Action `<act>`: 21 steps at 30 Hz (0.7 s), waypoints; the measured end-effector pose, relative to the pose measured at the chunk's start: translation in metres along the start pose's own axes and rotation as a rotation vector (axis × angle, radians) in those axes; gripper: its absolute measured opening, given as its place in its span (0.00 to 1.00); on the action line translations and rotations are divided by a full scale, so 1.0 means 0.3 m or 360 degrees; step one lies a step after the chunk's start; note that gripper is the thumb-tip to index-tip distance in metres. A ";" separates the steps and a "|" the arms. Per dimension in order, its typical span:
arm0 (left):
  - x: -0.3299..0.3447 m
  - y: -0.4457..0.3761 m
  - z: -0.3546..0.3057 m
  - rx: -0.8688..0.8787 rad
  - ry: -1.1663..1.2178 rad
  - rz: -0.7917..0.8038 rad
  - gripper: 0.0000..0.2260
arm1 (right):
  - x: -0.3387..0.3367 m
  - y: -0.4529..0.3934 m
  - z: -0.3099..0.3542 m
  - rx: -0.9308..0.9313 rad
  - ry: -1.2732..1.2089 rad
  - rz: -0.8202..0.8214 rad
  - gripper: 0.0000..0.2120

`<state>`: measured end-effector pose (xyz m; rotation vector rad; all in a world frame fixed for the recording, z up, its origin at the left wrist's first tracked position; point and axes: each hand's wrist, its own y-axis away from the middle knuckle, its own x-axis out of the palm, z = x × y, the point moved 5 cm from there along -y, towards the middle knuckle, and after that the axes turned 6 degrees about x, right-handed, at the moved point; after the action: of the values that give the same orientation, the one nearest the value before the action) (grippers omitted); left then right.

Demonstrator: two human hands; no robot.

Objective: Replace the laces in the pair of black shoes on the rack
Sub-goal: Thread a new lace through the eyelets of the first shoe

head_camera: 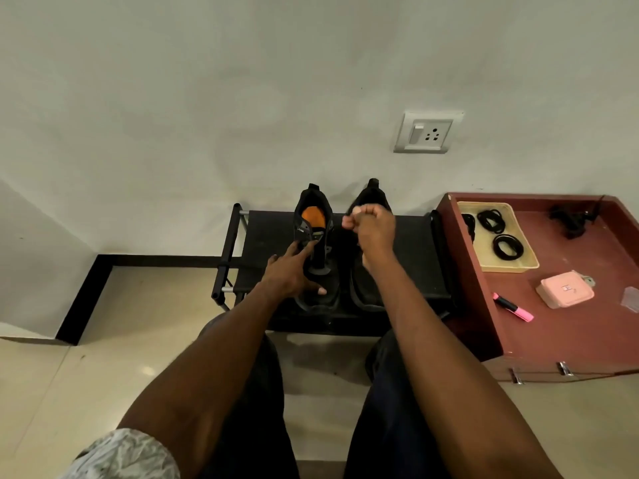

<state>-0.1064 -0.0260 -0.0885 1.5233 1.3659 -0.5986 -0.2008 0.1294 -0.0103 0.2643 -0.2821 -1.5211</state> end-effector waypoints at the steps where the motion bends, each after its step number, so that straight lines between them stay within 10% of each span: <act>1: -0.003 0.005 0.000 0.0006 0.0021 -0.0006 0.53 | -0.004 0.012 0.094 -0.0065 -0.0135 0.0012 0.06; 11: -0.011 0.015 -0.013 -0.0016 0.0060 0.0014 0.53 | -0.067 0.170 0.504 -0.0757 -0.0583 0.0117 0.05; 17: -0.015 0.033 -0.021 -0.0011 0.0056 -0.0004 0.53 | -0.077 0.037 0.169 -0.0400 0.1000 -0.0337 0.17; 21: -0.012 0.022 -0.017 -0.0029 0.0012 0.0007 0.52 | 0.040 0.020 -0.085 -0.0596 0.1707 0.0327 0.16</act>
<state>-0.1024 -0.0226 -0.0812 1.5151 1.3696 -0.5766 -0.1860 0.1175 -0.0321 0.6773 0.7925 -1.0232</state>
